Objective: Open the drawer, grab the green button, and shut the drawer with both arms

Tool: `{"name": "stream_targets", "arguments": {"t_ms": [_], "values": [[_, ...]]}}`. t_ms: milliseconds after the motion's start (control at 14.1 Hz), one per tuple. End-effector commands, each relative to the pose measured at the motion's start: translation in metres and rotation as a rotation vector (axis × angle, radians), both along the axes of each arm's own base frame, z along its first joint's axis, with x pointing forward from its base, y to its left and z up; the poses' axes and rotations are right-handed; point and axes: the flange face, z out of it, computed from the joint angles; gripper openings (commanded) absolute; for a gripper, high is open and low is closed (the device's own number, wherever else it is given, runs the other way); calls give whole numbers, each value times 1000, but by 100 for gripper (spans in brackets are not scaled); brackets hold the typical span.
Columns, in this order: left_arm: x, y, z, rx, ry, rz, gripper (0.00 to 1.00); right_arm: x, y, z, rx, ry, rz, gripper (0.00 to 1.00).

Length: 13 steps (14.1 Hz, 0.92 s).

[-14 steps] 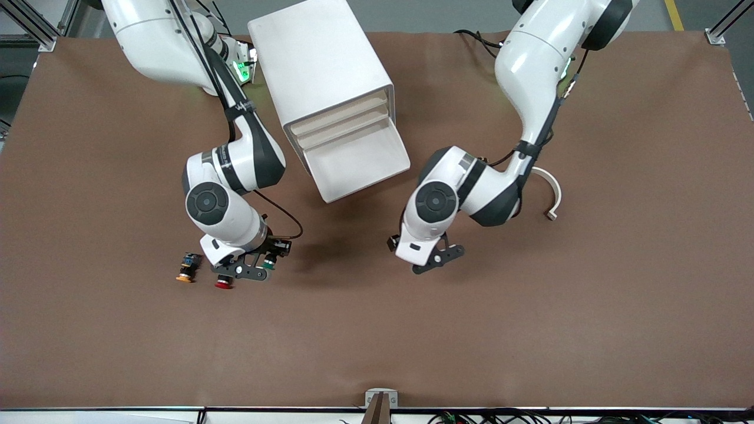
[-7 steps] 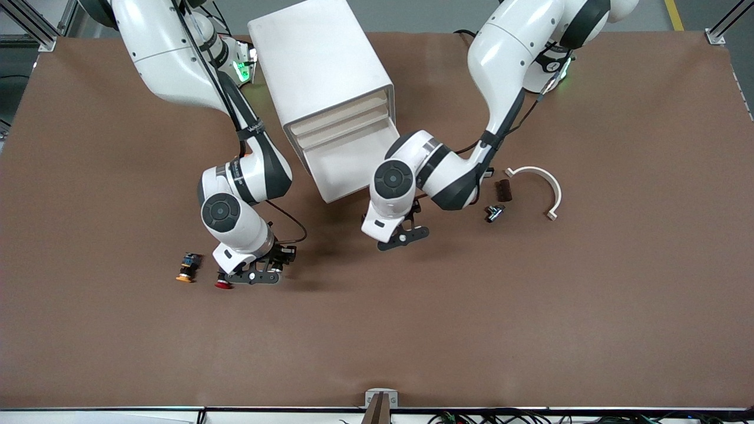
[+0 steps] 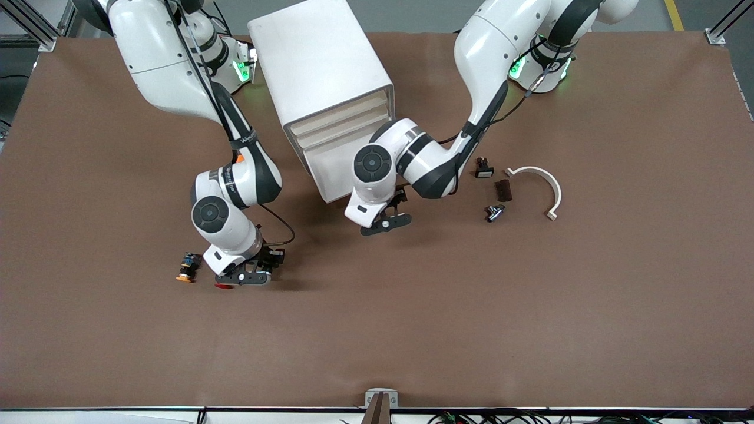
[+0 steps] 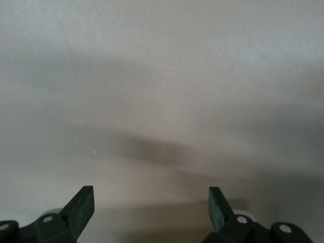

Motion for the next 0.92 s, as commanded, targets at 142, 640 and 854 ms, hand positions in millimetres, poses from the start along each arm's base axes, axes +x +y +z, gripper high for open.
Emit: {"name": "stream_targets", "arguments": {"t_ms": [142, 640, 854], "values": [[-26, -18, -5, -12, 24, -4, 99, 12, -14, -5, 1, -8, -12, 0], [-64, -39, -15, -38, 115, 18, 99, 17, -7, -14, 0, -10, -6, 0], [-74, -46, -15, -41, 131, 56, 99, 18, -5, -16, -2, -11, -3, 0]]}}
